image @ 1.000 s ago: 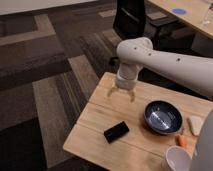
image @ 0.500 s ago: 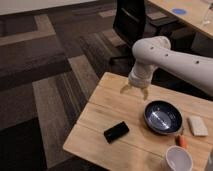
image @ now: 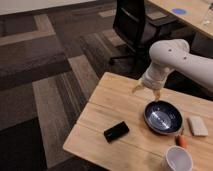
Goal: Drag the ceramic bowl in a circle
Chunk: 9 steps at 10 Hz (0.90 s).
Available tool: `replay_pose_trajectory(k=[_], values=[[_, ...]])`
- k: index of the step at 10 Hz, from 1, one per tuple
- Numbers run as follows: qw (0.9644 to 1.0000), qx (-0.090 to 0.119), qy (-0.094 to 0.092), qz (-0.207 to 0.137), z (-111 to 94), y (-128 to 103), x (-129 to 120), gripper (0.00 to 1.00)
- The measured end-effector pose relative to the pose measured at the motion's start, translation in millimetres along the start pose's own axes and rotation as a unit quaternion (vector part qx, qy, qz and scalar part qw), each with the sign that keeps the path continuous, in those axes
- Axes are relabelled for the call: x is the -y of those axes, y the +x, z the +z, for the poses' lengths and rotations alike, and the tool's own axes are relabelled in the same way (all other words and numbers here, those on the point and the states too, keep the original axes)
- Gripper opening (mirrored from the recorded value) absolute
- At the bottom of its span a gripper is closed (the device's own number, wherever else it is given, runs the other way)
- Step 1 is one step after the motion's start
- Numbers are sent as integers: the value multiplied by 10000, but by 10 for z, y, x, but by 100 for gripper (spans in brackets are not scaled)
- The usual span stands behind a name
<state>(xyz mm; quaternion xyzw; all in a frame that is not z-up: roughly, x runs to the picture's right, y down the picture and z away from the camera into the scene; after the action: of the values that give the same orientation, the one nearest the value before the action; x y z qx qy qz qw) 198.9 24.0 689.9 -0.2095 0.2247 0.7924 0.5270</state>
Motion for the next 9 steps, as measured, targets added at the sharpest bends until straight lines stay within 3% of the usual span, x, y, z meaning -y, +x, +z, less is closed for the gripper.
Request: replay_pose_trajectory(k=[3,5,6,7,9], values=[[9998,-26,15,215,100,-22,136,65],[9992,-218,-79,340,277,30,249,65],[9989,-328,-114,307,335,96,289,65],[9977,-630,-99,208,456,297,299,65],[9960,-882,-45,123,598,411,273,65]])
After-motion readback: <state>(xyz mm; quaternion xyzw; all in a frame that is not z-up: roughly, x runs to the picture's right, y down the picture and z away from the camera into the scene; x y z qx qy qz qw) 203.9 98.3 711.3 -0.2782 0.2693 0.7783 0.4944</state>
